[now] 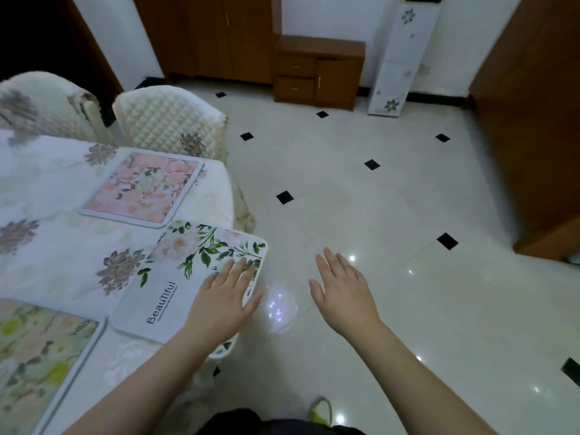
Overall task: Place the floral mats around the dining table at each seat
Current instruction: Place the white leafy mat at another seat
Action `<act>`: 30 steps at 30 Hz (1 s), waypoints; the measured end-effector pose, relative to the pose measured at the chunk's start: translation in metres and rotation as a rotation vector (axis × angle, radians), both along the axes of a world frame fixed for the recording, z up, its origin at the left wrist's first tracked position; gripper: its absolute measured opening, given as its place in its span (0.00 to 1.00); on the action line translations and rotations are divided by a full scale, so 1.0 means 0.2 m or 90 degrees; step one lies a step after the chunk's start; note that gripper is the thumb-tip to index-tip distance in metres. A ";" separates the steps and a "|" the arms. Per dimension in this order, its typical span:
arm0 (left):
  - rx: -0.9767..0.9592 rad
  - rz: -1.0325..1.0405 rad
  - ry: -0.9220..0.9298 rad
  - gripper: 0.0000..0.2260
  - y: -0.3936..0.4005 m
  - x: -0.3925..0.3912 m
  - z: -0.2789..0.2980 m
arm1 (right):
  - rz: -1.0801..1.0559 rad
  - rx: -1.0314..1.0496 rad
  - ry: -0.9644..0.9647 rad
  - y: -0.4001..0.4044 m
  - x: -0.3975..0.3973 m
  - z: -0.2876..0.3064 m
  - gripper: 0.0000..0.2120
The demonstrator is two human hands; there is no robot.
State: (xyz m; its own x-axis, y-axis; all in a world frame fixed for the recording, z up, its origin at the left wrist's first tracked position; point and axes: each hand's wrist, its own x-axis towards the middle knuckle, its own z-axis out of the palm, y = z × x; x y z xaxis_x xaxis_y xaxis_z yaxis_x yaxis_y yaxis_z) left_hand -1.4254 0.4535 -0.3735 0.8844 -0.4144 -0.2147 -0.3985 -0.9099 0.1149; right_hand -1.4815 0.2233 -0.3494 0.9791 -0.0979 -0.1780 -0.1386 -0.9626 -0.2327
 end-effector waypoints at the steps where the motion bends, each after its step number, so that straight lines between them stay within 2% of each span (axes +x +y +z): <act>1: 0.000 0.025 0.003 0.40 0.00 0.01 0.00 | 0.024 0.005 0.005 -0.01 0.04 0.00 0.35; 4: 0.025 0.084 0.011 0.40 0.02 0.01 -0.02 | 0.098 0.015 0.009 -0.01 0.18 0.00 0.27; 11: 0.017 0.224 0.038 0.49 0.18 0.03 -0.08 | 0.241 0.026 -0.006 0.22 0.52 -0.02 0.27; 20: -0.055 0.381 0.055 0.43 0.39 0.18 -0.18 | 0.396 -0.015 0.018 0.59 0.89 -0.09 0.27; 25: -0.095 0.430 0.069 0.42 0.44 0.23 -0.24 | 0.407 0.004 0.068 0.72 1.02 -0.16 0.29; 30: -0.068 0.454 0.053 0.28 0.46 0.16 -0.32 | 0.421 0.015 0.134 0.81 1.11 -0.32 0.31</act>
